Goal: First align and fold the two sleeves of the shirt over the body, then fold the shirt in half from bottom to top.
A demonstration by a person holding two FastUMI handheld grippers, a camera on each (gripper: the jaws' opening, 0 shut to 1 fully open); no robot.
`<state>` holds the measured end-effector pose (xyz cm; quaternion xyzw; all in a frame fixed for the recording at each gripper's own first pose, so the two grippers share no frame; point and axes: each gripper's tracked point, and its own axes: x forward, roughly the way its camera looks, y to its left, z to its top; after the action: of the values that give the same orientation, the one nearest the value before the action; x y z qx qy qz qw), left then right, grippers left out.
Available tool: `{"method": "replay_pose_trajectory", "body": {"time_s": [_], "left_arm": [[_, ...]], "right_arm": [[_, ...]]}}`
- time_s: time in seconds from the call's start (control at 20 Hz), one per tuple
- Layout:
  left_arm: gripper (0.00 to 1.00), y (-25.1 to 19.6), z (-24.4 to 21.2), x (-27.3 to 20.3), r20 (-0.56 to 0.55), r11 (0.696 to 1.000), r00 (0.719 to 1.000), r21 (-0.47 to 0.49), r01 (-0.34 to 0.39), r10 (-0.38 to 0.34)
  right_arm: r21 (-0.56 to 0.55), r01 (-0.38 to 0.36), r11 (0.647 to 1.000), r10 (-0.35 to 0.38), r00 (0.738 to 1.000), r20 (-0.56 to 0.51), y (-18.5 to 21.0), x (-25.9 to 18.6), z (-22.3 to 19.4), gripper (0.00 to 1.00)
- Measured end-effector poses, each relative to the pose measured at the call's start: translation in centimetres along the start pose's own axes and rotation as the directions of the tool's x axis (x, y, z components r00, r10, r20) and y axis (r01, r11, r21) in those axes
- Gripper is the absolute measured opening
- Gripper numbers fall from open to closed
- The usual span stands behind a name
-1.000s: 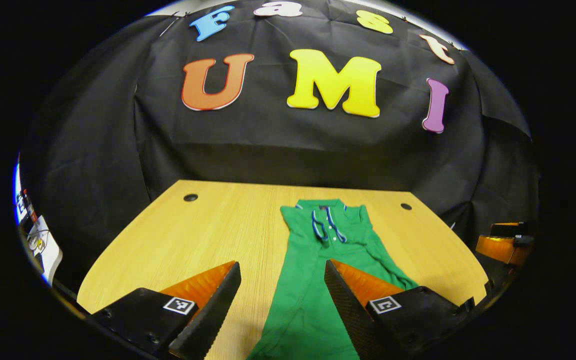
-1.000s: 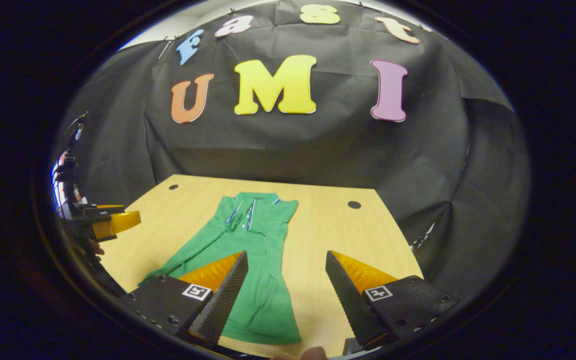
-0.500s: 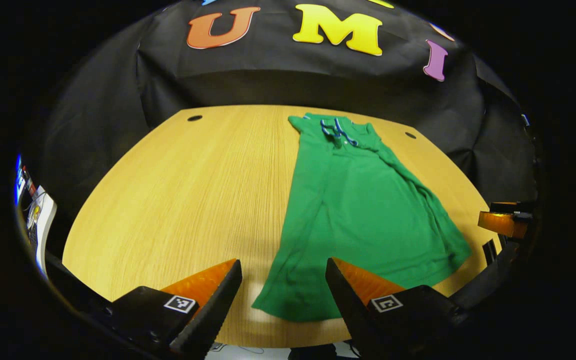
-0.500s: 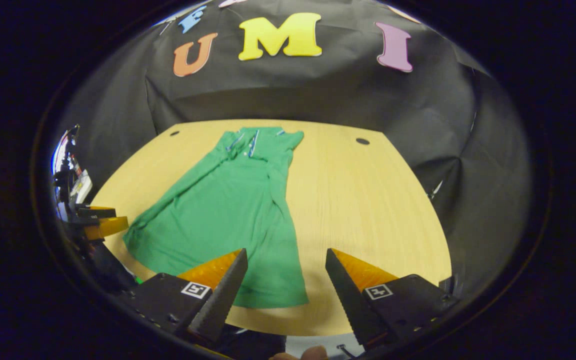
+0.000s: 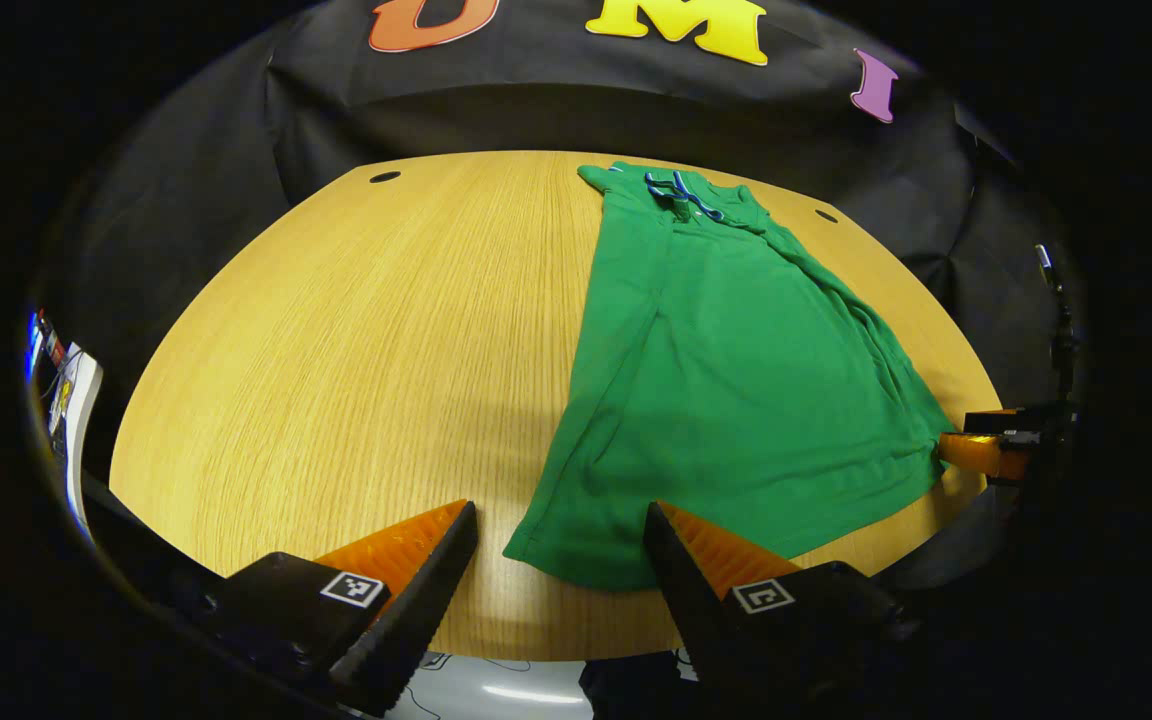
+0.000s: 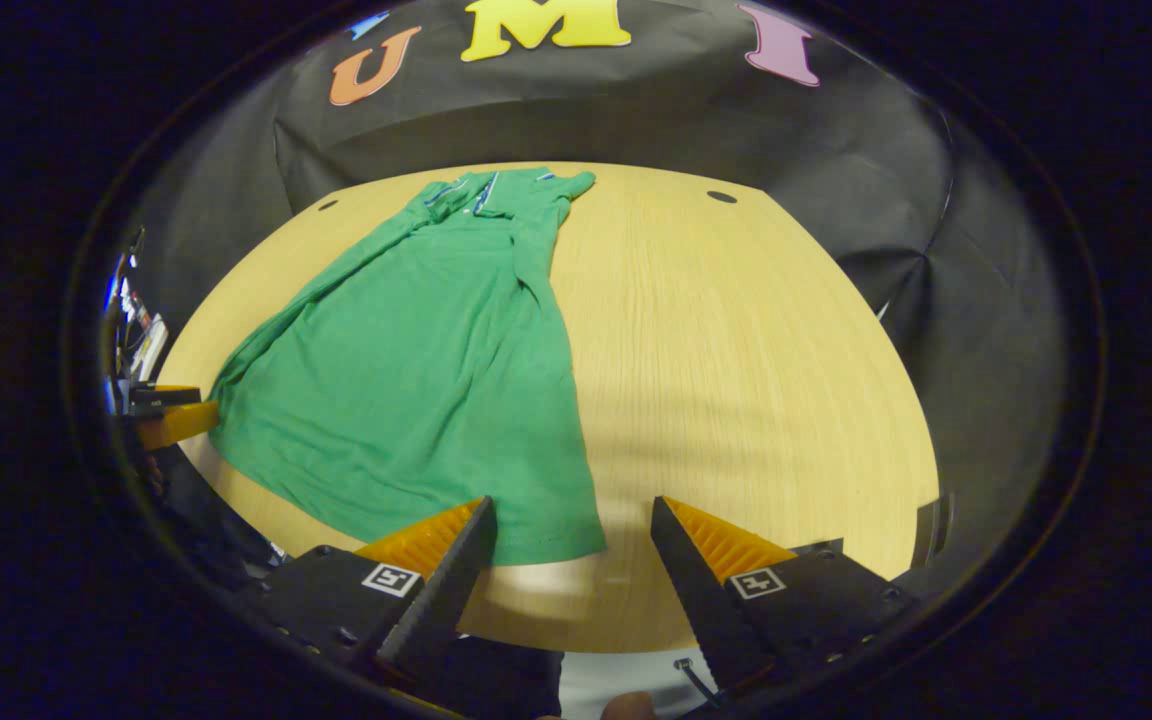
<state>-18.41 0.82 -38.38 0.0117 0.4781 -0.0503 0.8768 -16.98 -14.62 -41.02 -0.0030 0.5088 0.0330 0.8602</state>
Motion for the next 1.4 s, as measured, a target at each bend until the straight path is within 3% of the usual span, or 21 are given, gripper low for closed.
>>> {"method": "replay_pose_trajectory", "body": {"time_s": [0.25,0.4,0.45,0.5,0.55,0.6,0.65,0.7,0.75,0.8,0.9,1.15,1.4], "left_arm": [[1.0,0.1,-0.5,0.1,-0.016,0.999,1.0,0.039,-0.009,0.009],[1.0,0.1,-0.8,0.1,-0.04,0.999,0.999,0.04,-0.009,0.01],[0.96,-0.1,-1.1,-0.1,-0.048,0.999,0.999,0.032,-0.012,0.013],[0.86,-0.2,-1.2,-0.3,-0.057,1.0,0.998,0.024,-0.016,0.017],[0.81,-0.4,-1.3,-0.3,-0.065,1.0,0.998,0.022,-0.017,0.018],[0.71,-0.6,-1.3,-0.2,-0.069,1.0,0.997,0.021,-0.015,0.017],[0.65,-0.8,-1.4,-0.4,-0.073,1.0,0.997,0.024,-0.009,0.011],[0.51,-1.3,-1.4,-0.4,-0.077,0.999,0.997,0.032,0.006,-0.004],[0.48,-1.9,-1.0,-0.2,-0.077,0.999,0.997,0.037,0.024,-0.021],[0.18,-2.1,-0.8,0.1,-0.078,0.999,0.997,0.037,0.025,-0.022],[0.07,-2.3,-0.4,0.4,-0.078,0.999,0.996,0.027,0.038,-0.036],[0.07,-2.8,0.5,-0.6,-0.095,0.994,0.991,-0.07,0.085,-0.092],[0.06,-3.1,5.5,-2.0,-0.007,0.99,0.994,-0.087,0.112,-0.113]], "right_arm": [[0.016,-0.038,0.999,0.038,0.999,-0.014,0.6,0.3,-0.1,0.94],[0.017,-0.046,0.999,0.046,0.999,-0.012,0.9,0.4,0.4,0.79],[0.017,-0.049,0.999,0.05,0.999,-0.019,0.9,0.4,0.1,0.6],[0.02,-0.052,0.998,0.052,0.999,-0.016,1.0,0.3,0.2,0.59],[0.023,-0.053,0.998,0.053,0.998,-0.021,0.9,0.3,0.1,0.48],[0.025,-0.059,0.998,0.06,0.998,-0.015,1.0,0.3,0.3,0.51],[0.027,-0.065,0.998,0.066,0.998,-0.021,1.2,0.3,0.2,0.32],[0.022,-0.073,0.997,0.074,0.997,-0.015,1.5,0.2,0.4,0.14],[0.004,-0.069,0.998,0.069,0.997,-0.022,1.5,-0.1,0.2,0.11],[-0.011,-0.064,0.998,0.064,0.998,-0.021,1.7,0.4,0.1,0.02],[-0.019,-0.07,0.997,0.07,0.997,-0.025,1.8,0.2,0.6,0.04],[0.016,-0.078,0.997,0.078,0.997,0.015,1.7,-0.8,2.9,0.04],[0.024,-0.086,0.996,0.084,0.993,0.077,1.5,-2.3,6.1,0.04]]}}
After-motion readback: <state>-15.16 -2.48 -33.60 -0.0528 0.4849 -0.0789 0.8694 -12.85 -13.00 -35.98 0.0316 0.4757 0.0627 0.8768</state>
